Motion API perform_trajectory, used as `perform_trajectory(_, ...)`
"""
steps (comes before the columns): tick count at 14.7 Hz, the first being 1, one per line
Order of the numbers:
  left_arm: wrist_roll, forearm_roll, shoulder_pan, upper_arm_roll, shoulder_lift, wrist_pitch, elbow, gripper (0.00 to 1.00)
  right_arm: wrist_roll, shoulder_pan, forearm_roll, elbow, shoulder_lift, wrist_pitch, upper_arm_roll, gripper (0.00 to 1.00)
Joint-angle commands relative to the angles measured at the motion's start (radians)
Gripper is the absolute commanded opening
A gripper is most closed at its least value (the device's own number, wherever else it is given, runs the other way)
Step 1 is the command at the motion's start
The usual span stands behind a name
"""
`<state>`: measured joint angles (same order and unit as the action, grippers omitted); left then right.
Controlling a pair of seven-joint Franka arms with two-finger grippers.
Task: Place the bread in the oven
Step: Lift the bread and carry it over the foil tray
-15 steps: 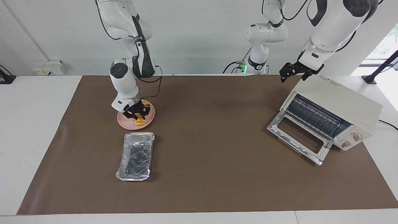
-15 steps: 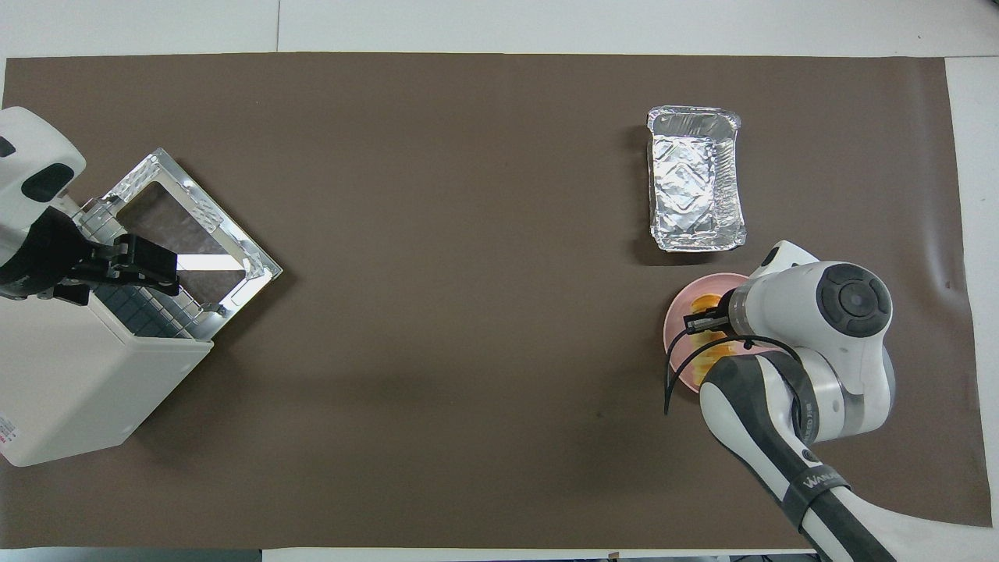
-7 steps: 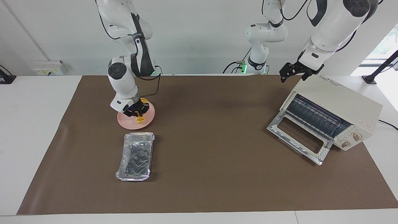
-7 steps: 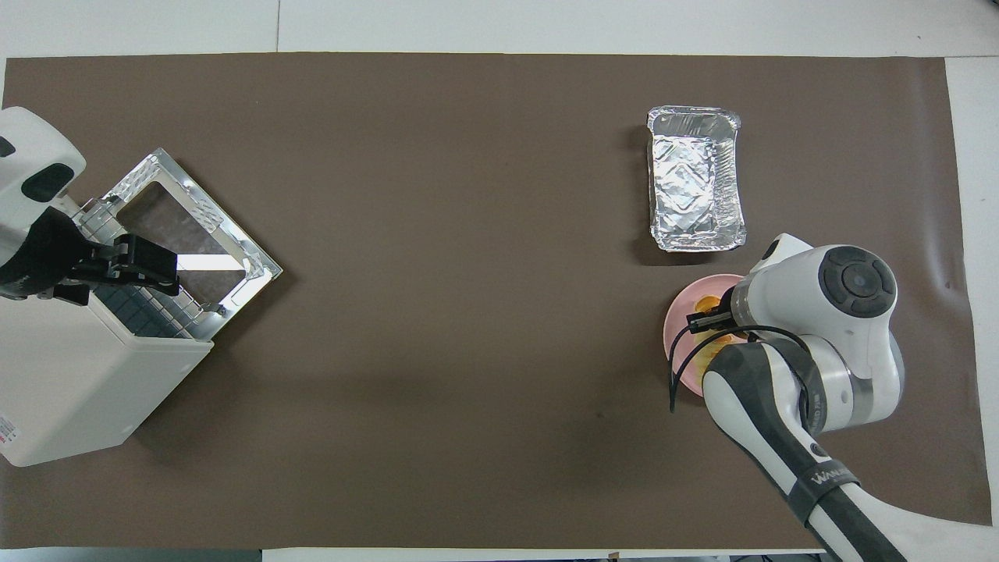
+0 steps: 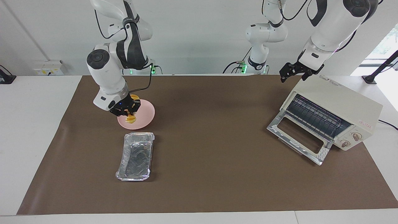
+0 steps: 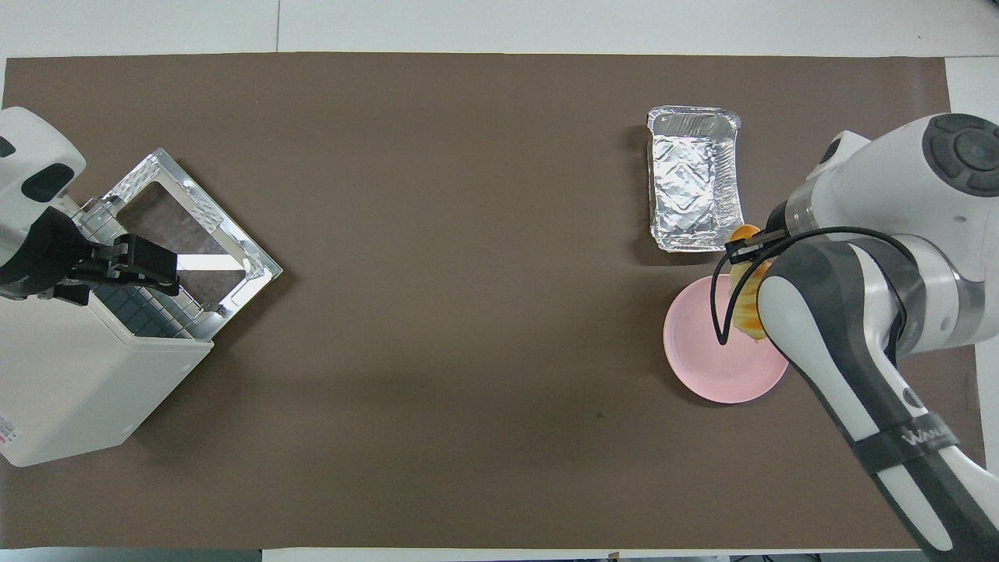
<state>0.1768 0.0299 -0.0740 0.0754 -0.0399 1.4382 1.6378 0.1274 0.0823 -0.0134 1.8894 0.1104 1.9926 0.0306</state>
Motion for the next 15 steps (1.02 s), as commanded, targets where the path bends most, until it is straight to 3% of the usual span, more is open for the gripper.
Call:
perform_trajectory(1, -0.002, -0.015, 0.010, 0.009, -0.017, -0.010, 0.010, 1.00, 0.026, -0.018, -0.019, -0.233, 0.171, -0.040, 0.006, 0.00)
perform_trajectory(4, -0.002, -0.015, 0.010, 0.009, -0.017, -0.010, 0.010, 1.00, 0.021, -0.026, -0.011, -0.525, 0.398, -0.116, 0.003, 0.00)
perform_trajectory(5, -0.002, -0.015, 0.010, 0.009, -0.017, -0.010, 0.010, 1.00, 0.017, -0.026, -0.011, -0.568, 0.438, -0.118, 0.003, 0.00)
perform_trajectory(11, -0.002, -0.015, 0.010, 0.009, -0.017, -0.010, 0.010, 1.00, -0.066, -0.009, -0.008, -0.612, 0.577, 0.035, 0.002, 0.00)
perform_trajectory(15, -0.002, -0.015, 0.010, 0.009, -0.017, -0.010, 0.010, 1.00, -0.110, 0.011, -0.010, -0.601, 0.597, 0.107, 0.002, 0.00)
